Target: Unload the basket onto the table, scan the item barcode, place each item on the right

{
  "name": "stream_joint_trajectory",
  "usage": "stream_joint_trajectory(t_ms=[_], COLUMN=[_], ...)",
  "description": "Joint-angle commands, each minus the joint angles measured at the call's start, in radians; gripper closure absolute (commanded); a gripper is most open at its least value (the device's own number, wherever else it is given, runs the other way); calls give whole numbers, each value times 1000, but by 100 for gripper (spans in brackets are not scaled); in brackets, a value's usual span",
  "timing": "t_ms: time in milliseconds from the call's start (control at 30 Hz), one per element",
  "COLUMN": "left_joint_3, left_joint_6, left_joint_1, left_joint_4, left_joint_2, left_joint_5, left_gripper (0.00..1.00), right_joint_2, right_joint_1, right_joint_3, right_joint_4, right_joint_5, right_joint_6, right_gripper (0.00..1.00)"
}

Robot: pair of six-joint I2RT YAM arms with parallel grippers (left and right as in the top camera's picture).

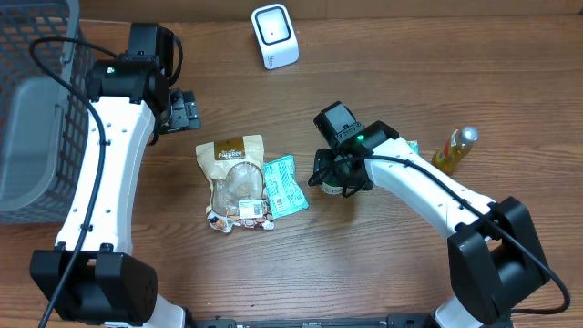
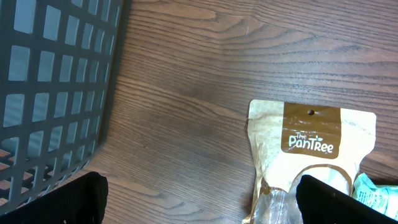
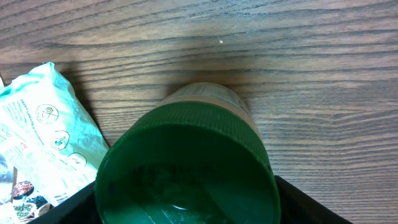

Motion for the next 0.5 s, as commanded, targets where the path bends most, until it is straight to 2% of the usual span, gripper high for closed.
stream_joint_trajectory(t_ms=[0, 367, 467], left_joint_3=[14, 14, 14], left_joint_6=[7, 7, 7], left_joint_1=[5, 5, 5], left_joint_4=[1, 1, 1], left_joint_2=[4, 4, 4], left_joint_5=[-13, -13, -13], left_gripper=[0, 0, 0], right_joint_2=[2, 2, 2], right_joint_1=[3, 3, 3], right_joint_3=[-16, -25, -25], right_joint_4=[5, 23, 29], right_joint_5=[0, 5, 46], right_joint_6=[16, 22, 22], right_gripper=[26, 28, 37])
